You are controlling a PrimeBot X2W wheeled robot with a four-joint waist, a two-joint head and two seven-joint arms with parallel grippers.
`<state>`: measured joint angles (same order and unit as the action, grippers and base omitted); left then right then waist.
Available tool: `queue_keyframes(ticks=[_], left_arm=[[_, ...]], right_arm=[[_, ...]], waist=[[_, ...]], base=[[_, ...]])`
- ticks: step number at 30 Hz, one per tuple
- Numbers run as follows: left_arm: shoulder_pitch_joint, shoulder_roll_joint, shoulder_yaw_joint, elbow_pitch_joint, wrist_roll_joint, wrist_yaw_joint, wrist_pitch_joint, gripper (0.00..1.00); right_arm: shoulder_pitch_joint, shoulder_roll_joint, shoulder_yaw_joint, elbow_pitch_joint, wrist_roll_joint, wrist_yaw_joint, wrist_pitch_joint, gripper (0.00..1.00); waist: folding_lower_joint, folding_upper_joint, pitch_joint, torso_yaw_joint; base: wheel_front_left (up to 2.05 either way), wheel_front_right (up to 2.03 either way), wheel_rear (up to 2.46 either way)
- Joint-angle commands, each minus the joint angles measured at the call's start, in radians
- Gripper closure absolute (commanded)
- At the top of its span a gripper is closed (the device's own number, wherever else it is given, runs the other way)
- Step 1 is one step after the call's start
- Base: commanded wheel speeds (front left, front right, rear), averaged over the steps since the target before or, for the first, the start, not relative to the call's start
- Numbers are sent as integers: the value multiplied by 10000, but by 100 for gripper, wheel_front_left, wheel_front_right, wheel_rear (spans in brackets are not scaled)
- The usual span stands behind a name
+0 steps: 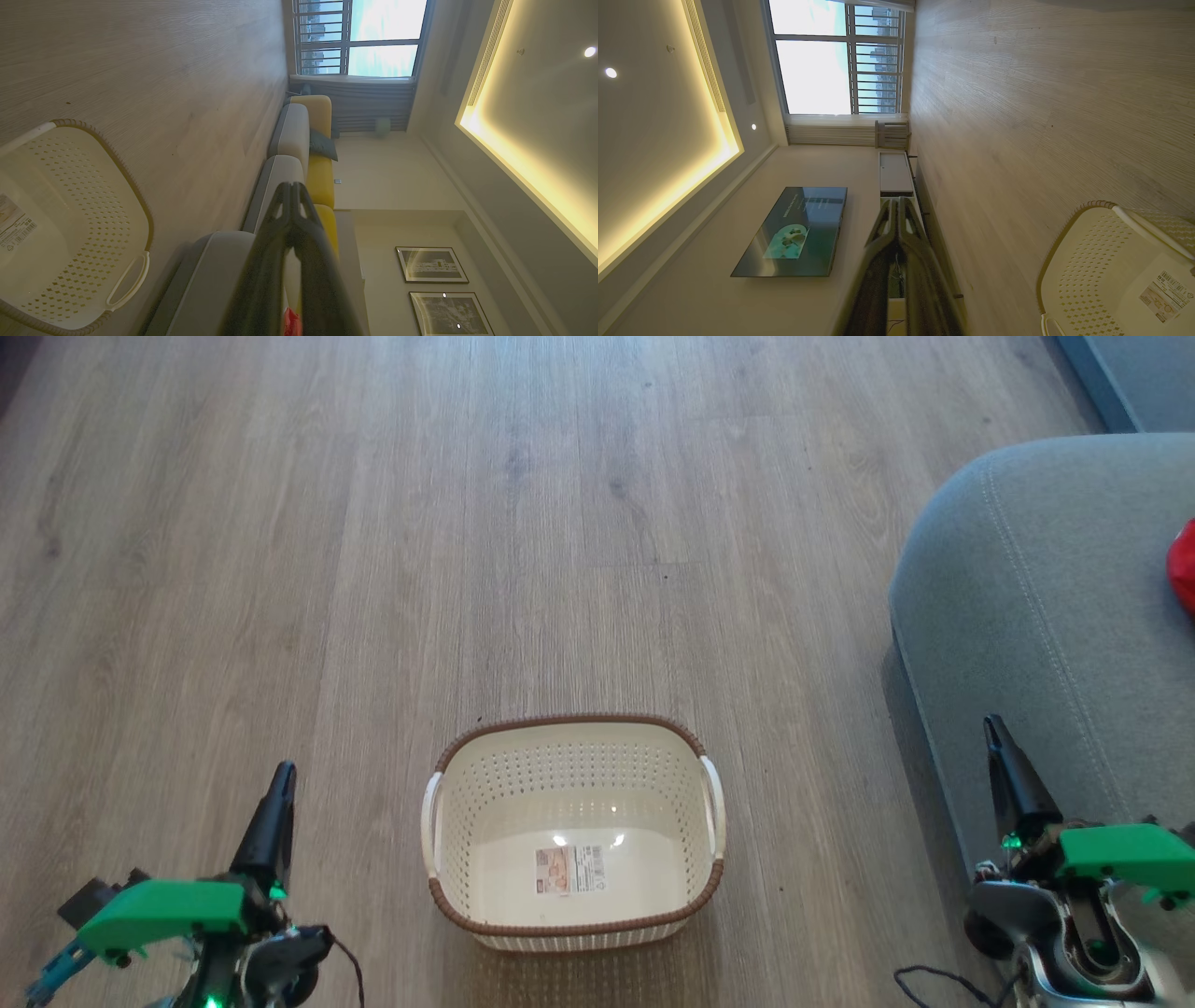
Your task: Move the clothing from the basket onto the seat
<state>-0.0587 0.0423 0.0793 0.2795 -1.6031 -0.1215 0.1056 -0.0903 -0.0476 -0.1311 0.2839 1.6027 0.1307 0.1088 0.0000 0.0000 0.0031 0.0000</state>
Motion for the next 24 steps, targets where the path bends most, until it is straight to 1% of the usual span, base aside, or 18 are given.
queue_keyframes(ticks=[1, 24], left_arm=[[-493, 79, 344, -343, -56, -92, 76, 100], [-493, 79, 344, -344, -56, -92, 76, 100]], right_arm=[[-177, -26, 174, -391, 60, 0, 43, 100], [-177, -26, 174, -391, 60, 0, 43, 100]], waist=[[0, 0, 0, 0], [0, 0, 0, 0]], base=[[0, 0, 0], [0, 0, 0]])
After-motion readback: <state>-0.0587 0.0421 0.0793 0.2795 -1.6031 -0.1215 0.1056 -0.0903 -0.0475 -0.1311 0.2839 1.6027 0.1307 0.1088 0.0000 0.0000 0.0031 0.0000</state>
